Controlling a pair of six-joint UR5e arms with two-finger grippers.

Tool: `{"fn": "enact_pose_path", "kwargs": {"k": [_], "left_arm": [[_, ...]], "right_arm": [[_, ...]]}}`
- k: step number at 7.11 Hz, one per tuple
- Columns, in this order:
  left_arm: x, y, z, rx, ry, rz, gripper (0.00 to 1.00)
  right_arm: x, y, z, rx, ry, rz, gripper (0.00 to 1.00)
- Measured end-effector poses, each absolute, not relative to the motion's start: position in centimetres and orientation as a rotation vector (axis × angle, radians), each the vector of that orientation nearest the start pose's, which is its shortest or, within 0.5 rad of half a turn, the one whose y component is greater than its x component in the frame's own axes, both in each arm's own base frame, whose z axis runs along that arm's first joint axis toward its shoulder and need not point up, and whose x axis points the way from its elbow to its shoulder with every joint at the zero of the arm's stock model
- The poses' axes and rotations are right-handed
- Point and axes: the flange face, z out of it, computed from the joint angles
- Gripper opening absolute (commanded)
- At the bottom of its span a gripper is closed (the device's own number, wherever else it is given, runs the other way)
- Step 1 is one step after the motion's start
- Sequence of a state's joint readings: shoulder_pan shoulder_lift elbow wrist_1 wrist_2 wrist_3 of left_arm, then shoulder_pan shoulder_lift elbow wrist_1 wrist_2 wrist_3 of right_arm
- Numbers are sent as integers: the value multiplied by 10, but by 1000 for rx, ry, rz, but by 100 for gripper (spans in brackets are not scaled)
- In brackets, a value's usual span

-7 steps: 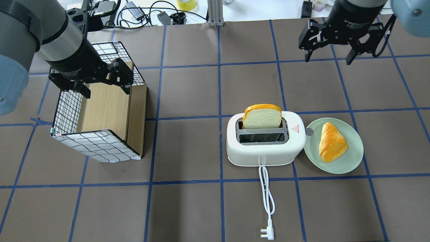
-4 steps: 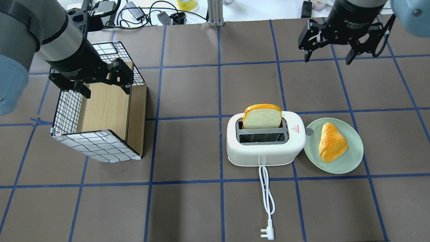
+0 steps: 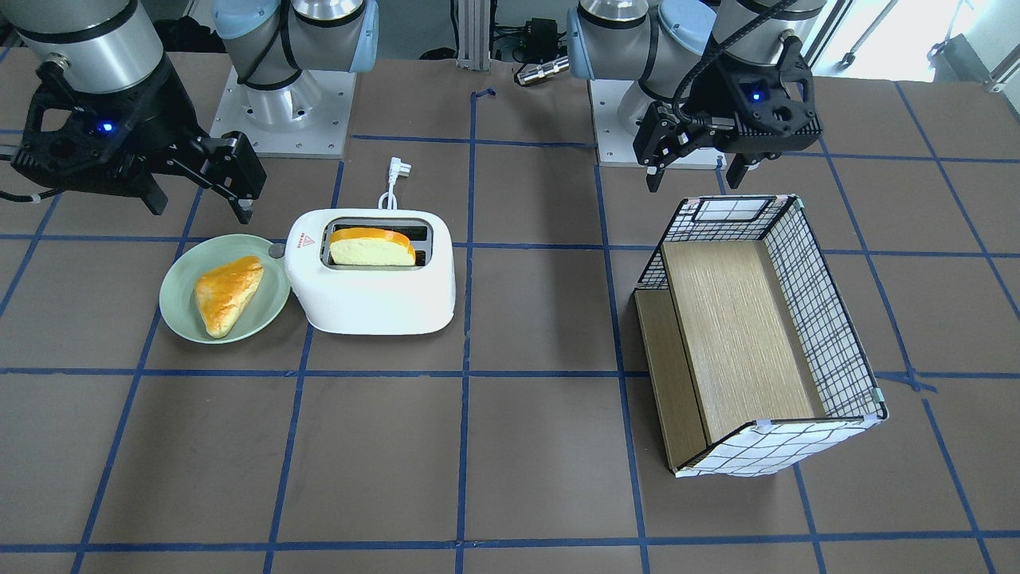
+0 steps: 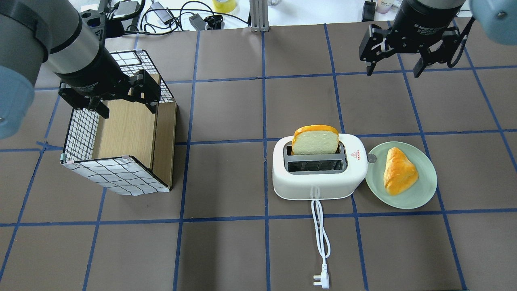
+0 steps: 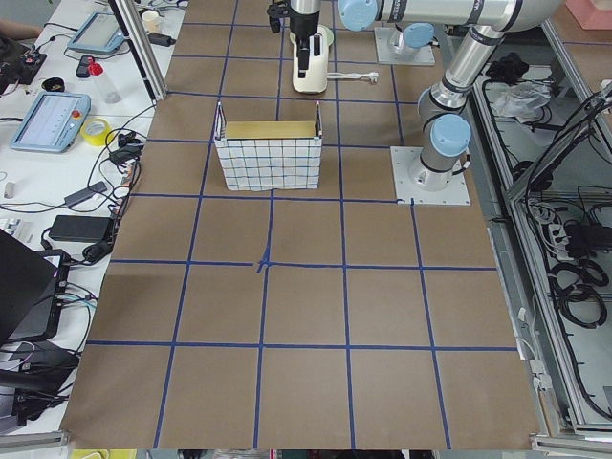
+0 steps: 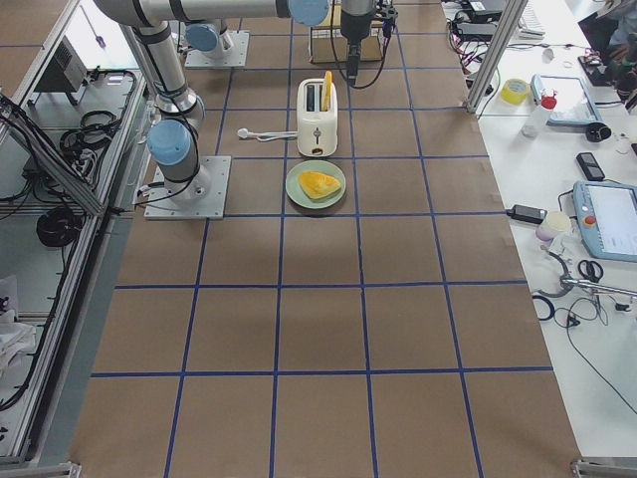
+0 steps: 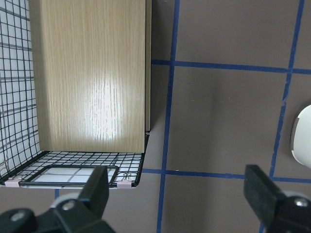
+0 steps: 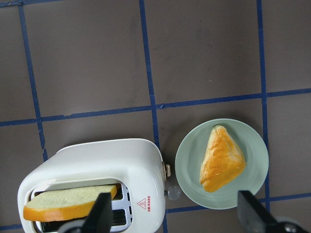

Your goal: Press toaster with right arm

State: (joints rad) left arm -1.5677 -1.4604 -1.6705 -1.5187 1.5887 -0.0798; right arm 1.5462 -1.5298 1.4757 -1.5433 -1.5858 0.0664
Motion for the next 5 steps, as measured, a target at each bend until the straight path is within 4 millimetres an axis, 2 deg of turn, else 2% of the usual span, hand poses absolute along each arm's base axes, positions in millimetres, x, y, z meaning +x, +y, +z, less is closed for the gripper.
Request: {"fn": "enact_pose_path", "kwargs": {"k": [1,2,3,5], "left_arm": [[-130,-451,496,-130,3121,-99,100],[-130,-451,496,-130,3122,-99,100],[-130,-452,496,-130,3122,-99,100],[-130,-451,496,-130,3122,-99,100]], "right_arm": [[119,-515,511,132,3153,-43,51],[119,-514,512,130,3154,-45,6],[119,-513,513,133,3155,-44,0],[116,-511,512,143,3148,-2,0]]}}
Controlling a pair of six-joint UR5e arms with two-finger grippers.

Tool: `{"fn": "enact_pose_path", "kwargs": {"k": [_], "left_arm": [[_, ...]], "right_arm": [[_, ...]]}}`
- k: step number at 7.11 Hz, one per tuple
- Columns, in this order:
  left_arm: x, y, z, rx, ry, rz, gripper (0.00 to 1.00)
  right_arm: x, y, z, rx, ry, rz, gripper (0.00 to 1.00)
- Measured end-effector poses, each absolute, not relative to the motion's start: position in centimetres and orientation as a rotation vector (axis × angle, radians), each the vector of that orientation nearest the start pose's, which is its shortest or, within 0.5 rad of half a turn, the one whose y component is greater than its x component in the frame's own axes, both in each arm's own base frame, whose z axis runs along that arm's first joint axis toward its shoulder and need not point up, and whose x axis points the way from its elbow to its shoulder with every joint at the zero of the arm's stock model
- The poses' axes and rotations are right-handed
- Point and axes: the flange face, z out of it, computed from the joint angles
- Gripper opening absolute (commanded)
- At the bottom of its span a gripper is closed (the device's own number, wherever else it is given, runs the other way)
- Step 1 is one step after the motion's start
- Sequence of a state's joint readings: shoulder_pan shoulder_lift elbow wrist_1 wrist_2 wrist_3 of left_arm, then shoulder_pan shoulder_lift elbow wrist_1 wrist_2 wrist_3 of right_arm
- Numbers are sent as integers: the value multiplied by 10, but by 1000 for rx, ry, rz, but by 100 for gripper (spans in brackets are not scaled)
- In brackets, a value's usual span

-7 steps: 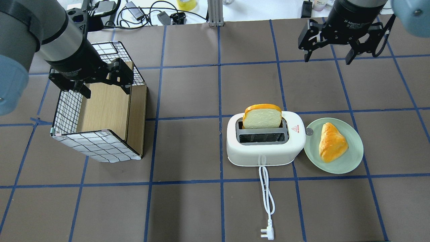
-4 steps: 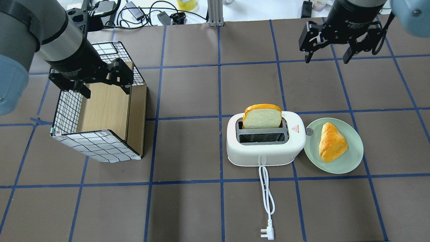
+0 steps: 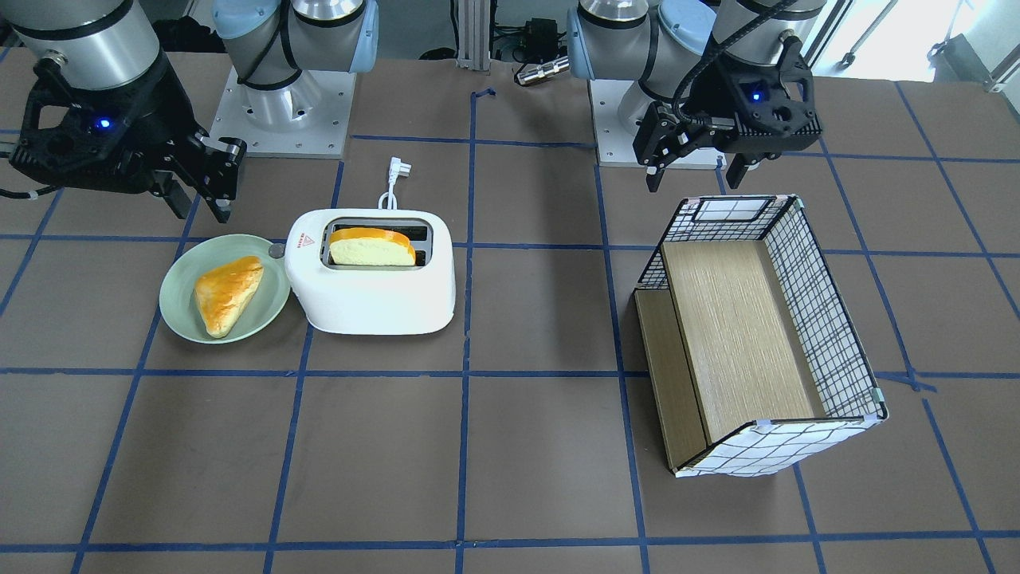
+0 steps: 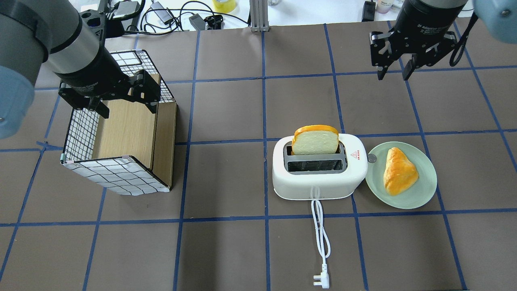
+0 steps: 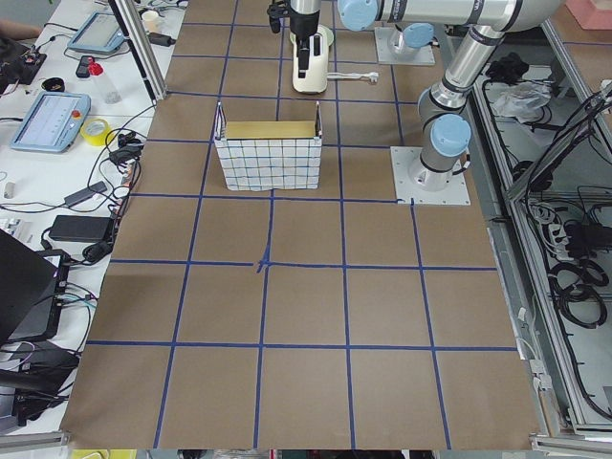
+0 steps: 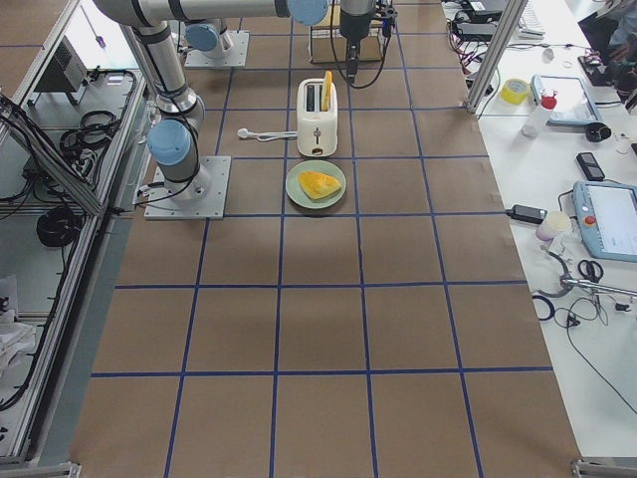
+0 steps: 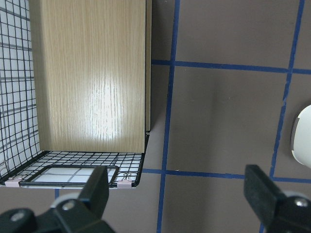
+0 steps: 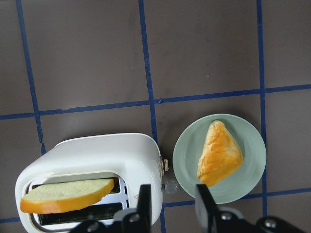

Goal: Press toaster with right arm
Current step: 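Move the right gripper down toward the toaster's lever beside the plate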

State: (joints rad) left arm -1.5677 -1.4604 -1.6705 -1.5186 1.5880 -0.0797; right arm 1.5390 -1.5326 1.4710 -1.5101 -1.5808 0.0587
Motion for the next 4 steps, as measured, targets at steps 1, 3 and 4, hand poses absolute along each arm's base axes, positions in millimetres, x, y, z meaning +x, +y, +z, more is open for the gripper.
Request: {"fn": "enact_pose_path", "kwargs": {"k": [1,3,4], "left_arm": [[-130,-452,496,-130,3122,-99,100],[-130,-452,496,-130,3122,-99,100],[-130,-452,496,-130,3122,-99,100]], "right_arm": [[117,-511,508,151,3109,42,0],[102,-515,496,219,2960,132,0],[81,-516,484,244,2865,187,0]]}}
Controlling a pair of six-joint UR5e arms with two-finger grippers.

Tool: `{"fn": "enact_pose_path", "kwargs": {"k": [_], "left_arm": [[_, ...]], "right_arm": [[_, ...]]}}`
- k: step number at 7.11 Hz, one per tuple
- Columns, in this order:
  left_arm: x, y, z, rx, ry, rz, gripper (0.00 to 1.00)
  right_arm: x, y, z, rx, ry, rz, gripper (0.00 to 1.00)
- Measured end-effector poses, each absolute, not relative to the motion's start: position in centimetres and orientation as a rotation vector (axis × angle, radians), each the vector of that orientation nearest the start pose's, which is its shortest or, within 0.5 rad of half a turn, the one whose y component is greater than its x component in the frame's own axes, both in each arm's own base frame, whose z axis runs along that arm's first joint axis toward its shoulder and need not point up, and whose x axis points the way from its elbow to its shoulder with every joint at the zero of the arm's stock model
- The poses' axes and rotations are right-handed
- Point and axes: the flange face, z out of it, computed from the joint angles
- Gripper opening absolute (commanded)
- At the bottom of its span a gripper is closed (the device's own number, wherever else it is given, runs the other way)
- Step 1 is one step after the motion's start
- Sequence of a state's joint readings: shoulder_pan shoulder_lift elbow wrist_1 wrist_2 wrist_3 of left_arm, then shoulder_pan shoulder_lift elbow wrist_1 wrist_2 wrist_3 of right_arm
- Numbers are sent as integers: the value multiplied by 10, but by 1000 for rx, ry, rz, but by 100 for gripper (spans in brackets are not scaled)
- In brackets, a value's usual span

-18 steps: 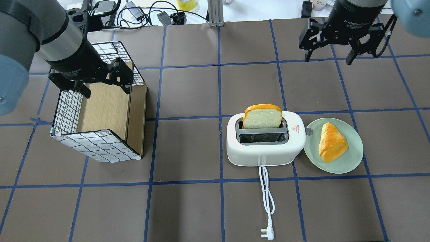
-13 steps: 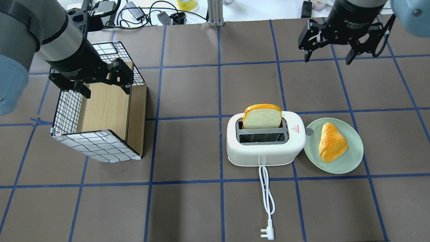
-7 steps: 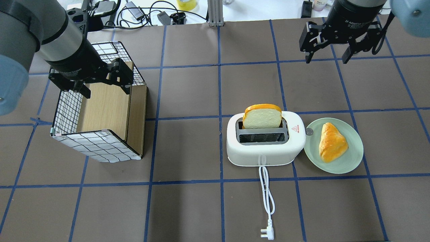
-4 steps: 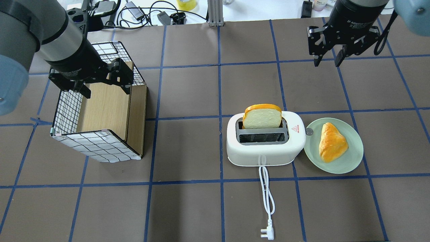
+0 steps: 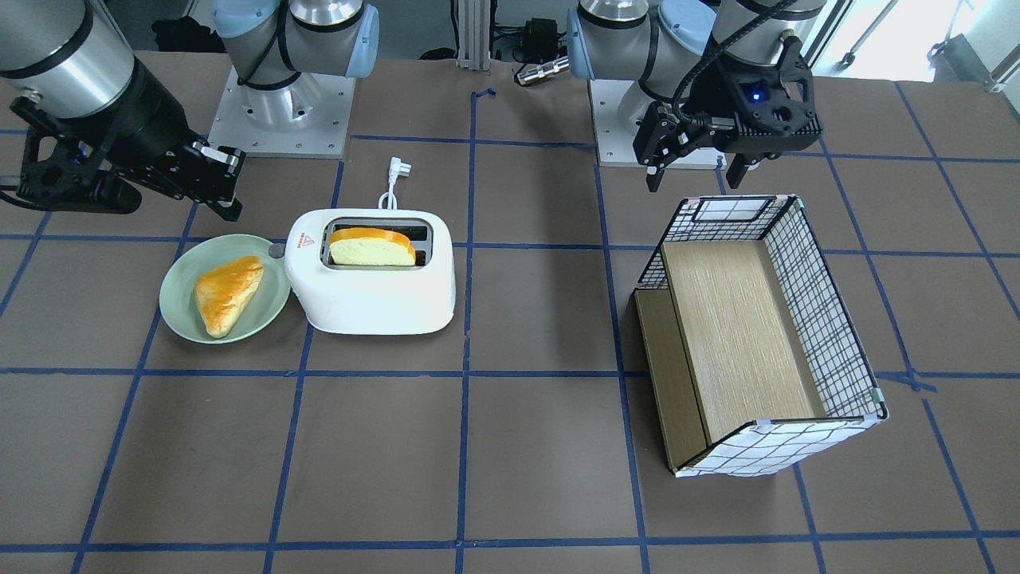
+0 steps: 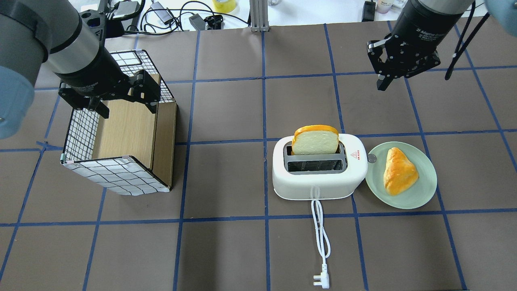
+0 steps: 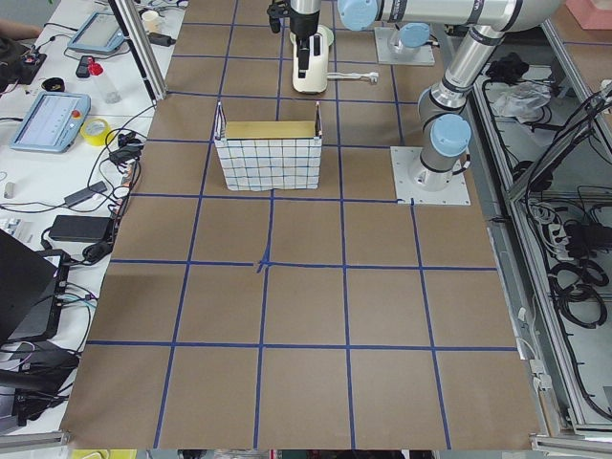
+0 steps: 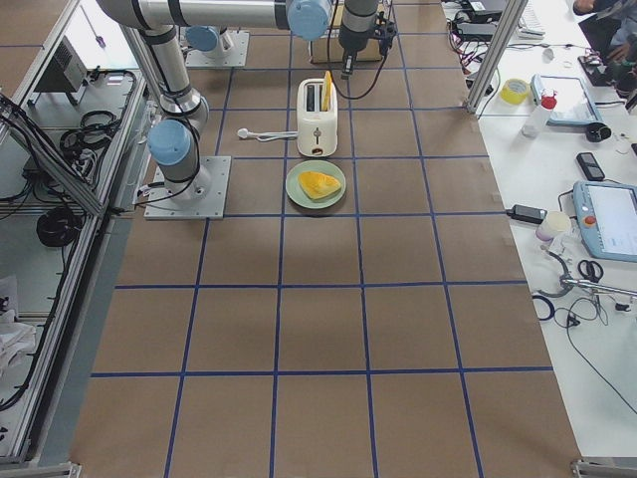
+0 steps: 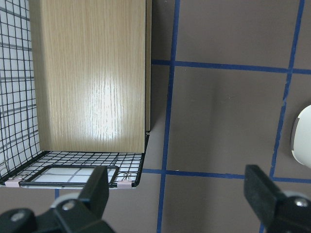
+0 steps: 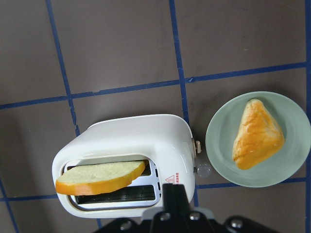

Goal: Press toaster with right arm
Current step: 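Move the right gripper down toward the toaster's lever beside the plate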

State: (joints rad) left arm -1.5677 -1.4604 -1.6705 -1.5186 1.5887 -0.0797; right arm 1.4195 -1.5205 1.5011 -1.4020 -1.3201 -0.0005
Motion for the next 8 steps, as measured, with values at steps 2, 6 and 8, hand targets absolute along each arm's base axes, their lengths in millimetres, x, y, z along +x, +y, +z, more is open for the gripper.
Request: {"fn": "enact_pose_path", "kwargs": {"k": [2,6,8], "left_arm": [[-130,-452,496,-130,3121,-99,100],[-130,-452,496,-130,3121,-99,100],[-130,-452,496,-130,3121,-99,100]], "right_arm": [[36,-509,445,228,2655,301,0],[-32,-468,338,33,2270,272,0],[-41,-454,304,-67,2181,193,0]]}}
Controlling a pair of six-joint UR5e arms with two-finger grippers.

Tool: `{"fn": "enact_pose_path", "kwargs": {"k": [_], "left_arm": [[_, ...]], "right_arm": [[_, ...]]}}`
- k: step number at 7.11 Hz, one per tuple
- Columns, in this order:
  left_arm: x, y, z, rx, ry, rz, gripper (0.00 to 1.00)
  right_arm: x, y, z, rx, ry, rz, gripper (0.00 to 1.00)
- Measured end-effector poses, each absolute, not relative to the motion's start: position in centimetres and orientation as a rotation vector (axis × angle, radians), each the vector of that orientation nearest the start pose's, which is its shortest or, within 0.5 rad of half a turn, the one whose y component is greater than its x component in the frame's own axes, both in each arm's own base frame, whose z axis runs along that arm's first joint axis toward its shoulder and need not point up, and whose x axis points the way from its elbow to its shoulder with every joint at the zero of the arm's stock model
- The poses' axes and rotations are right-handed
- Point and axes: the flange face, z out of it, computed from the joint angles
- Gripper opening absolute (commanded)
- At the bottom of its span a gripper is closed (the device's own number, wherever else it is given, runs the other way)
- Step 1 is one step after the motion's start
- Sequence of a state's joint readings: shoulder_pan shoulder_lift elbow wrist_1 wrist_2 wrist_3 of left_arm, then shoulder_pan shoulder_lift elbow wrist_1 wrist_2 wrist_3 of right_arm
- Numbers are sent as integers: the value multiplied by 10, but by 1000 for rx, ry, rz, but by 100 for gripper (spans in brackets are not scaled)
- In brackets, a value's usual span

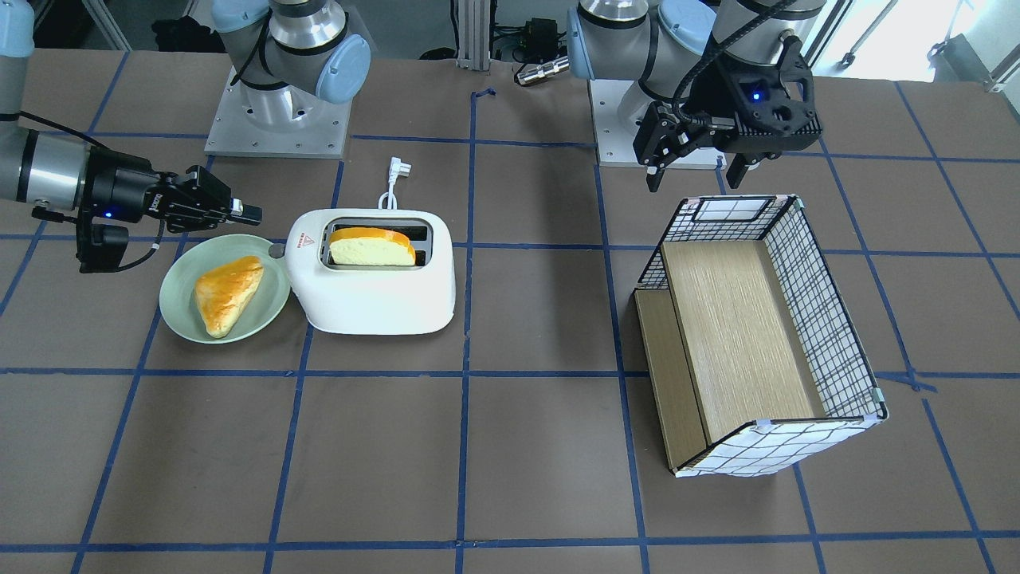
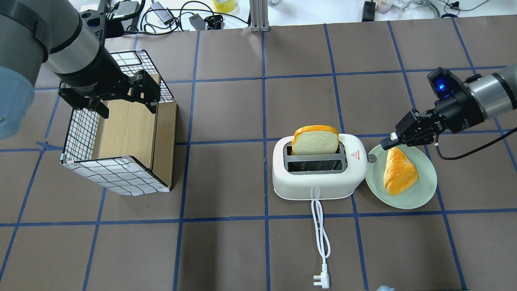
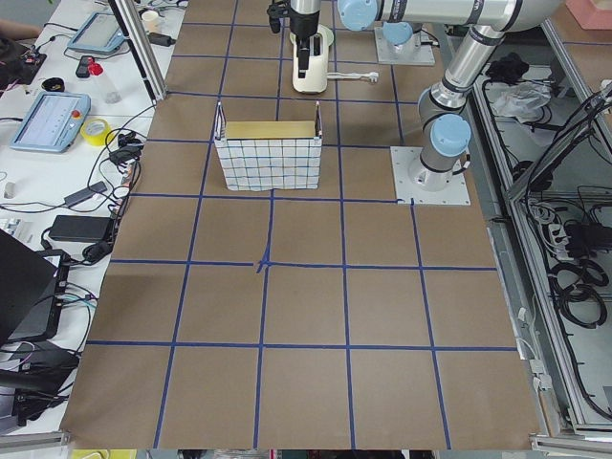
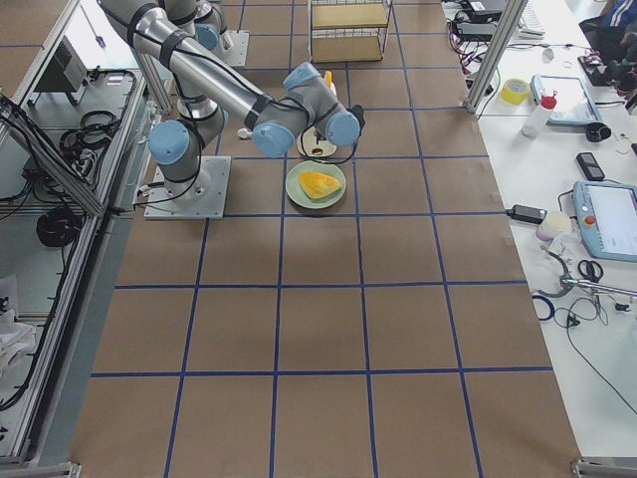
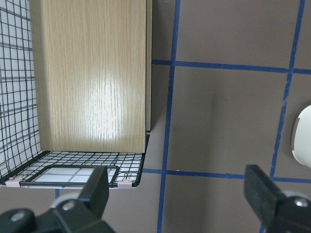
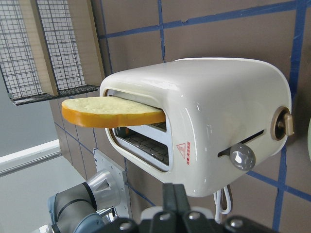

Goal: Press toaster with right arm
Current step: 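Move the right gripper down toward the toaster's lever beside the plate, then press the toaster lever down with the right gripper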

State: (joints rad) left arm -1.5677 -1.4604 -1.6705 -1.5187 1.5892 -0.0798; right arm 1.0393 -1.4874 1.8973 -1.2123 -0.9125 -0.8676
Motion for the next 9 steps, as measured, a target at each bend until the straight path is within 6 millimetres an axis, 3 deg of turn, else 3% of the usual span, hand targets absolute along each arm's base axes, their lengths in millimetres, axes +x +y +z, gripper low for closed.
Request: {"fn": "enact_pose_path", "kwargs": {"k": [2,5,9], "left_arm": [[-130,-452,496,-130,3122,-99,100],[-130,-452,496,-130,3122,-99,100],[-130,-452,496,-130,3122,-99,100]], "right_arm": [[-54,-450,277,-121,2138,150,0],[-51,-443,245,-171,2124,118,0],[-49,-444,236,-168,2105,85,0]]}}
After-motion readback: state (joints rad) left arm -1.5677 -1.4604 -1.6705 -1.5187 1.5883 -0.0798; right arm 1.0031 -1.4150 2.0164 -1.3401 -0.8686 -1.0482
